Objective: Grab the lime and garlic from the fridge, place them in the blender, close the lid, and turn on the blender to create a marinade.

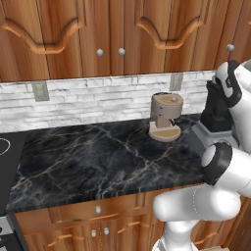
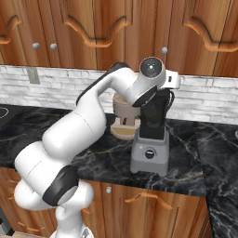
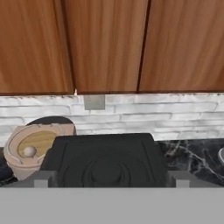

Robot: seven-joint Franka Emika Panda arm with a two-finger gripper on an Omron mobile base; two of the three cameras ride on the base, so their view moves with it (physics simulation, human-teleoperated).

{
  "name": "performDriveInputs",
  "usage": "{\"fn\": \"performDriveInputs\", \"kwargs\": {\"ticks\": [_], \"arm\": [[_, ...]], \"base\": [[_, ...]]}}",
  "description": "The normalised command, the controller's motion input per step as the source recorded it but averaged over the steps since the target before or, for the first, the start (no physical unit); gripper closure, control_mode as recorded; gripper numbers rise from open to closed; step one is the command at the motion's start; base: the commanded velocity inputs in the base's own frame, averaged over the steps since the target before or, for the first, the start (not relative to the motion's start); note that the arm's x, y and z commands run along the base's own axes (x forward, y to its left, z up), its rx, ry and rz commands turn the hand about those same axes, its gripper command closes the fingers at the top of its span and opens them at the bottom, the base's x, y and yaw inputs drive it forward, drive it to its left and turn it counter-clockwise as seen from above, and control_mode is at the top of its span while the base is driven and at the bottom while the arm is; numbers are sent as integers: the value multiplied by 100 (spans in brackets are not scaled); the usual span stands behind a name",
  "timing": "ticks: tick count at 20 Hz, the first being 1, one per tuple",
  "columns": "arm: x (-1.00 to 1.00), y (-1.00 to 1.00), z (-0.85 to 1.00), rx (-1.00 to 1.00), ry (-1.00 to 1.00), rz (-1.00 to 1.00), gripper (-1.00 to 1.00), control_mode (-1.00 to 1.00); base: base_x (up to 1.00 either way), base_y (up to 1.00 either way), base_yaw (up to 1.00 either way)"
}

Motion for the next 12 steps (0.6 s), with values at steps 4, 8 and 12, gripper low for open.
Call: {"fn": "performDriveInputs", "kwargs": {"ticks": [4, 8, 12], "arm": [[-51, 0, 51, 0, 0, 0, -100, -100], [-51, 0, 22, 0, 0, 0, -100, -100], [-71, 13, 1, 0, 0, 0, -100, -100]], "base": [[0, 0, 0], [0, 0, 0], [0, 0, 0]]}}
